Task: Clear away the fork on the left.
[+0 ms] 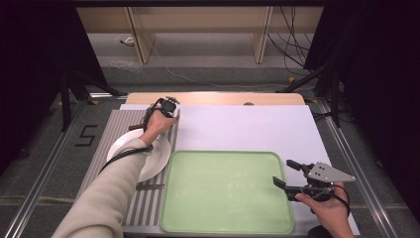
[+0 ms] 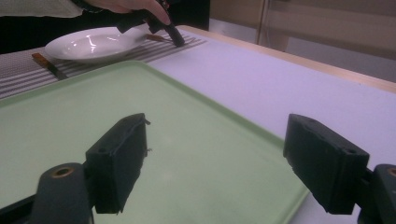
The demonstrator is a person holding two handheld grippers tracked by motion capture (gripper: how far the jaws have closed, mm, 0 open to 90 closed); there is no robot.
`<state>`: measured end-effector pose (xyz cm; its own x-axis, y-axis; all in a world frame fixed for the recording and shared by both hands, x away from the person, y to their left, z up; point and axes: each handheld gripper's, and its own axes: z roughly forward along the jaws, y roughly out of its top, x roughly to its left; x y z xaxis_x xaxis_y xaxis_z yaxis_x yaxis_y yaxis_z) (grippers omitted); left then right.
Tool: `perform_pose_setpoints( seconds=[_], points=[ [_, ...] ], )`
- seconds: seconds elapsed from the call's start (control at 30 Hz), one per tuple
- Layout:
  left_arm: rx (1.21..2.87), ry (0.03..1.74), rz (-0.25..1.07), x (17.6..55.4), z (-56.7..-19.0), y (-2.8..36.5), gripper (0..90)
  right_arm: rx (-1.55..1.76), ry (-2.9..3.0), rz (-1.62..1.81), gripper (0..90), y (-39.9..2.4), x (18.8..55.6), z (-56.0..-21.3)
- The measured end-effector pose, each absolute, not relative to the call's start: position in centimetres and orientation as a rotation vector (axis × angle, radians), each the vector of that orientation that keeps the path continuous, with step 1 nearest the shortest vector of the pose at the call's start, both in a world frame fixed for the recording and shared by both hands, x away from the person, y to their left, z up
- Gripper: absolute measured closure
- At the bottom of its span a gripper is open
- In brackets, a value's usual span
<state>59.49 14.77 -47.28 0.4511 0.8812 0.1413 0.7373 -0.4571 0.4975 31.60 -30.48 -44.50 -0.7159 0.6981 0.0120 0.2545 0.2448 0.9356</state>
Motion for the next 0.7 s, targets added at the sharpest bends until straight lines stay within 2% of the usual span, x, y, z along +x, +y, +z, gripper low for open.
perform_pose_setpoints(
  seconds=[0.7],
  points=[
    [2.317,1.414,0.585,60.9,-47.4,15.1,89.5,0.872,2.117,1.471,22.7,-30.5,31.6,-44.5]
  ],
)
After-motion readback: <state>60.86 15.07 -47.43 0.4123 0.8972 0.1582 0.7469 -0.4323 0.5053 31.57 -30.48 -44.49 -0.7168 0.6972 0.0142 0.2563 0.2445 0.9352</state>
